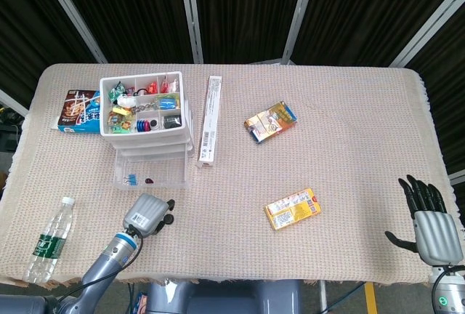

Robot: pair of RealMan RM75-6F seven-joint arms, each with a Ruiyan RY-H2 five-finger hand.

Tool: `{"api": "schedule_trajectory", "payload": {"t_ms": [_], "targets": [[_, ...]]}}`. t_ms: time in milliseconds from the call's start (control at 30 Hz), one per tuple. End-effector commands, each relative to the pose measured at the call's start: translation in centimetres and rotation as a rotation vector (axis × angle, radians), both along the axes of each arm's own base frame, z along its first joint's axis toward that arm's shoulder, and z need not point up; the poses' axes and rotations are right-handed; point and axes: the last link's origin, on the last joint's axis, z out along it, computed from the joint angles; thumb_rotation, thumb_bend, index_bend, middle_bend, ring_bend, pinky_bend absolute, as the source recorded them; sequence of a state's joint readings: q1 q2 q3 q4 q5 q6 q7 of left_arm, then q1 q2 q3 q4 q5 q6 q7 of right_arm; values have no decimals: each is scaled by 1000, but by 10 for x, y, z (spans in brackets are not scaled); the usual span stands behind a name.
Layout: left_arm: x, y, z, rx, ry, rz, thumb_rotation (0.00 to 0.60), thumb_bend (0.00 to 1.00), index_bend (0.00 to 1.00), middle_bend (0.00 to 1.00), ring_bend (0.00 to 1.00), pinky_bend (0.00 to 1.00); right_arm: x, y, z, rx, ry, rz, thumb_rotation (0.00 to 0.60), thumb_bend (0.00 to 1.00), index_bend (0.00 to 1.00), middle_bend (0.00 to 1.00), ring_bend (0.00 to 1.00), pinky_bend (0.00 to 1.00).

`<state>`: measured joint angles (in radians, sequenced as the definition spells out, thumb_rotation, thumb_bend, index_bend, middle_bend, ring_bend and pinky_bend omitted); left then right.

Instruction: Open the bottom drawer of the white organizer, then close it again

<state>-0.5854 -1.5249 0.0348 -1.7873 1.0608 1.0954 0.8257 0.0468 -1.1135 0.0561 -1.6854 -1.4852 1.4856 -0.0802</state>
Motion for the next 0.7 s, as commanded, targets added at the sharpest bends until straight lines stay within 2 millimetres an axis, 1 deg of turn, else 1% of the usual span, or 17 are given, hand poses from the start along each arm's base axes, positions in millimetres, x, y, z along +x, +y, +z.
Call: {"api": "schedule_trajectory", "payload": {"t_ms": [33,267,400,567,633,700], "targets": [[0,0,0,-2,4,2,600,368,403,1000,925,797,0,0,0,0,0,1,600,1,42,0,0,0],[-1,-1,-1,-7,18,8,600,367,423,1000,925,796,0,0,0,0,0,1,600,1,42,0,0,0],[-1,-1,-4,-9,19,15,600,367,463,1000,925,796,0,0,0,0,0,1,600,0,42,0,0,0],[-2,0,-7,-10,18,26,600,368,473,1000,925,796,0,0,0,0,0,1,600,1,42,0,0,0],[-2,0,-9,-11,19,28,600,379,494,1000,925,796,0,0,0,0,-1,1,600,1,42,0,0,0],[-2,0,-9,-12,18,30,600,417,522,1000,925,796,0,0,0,0,-1,1,600,1,42,0,0,0]]}}
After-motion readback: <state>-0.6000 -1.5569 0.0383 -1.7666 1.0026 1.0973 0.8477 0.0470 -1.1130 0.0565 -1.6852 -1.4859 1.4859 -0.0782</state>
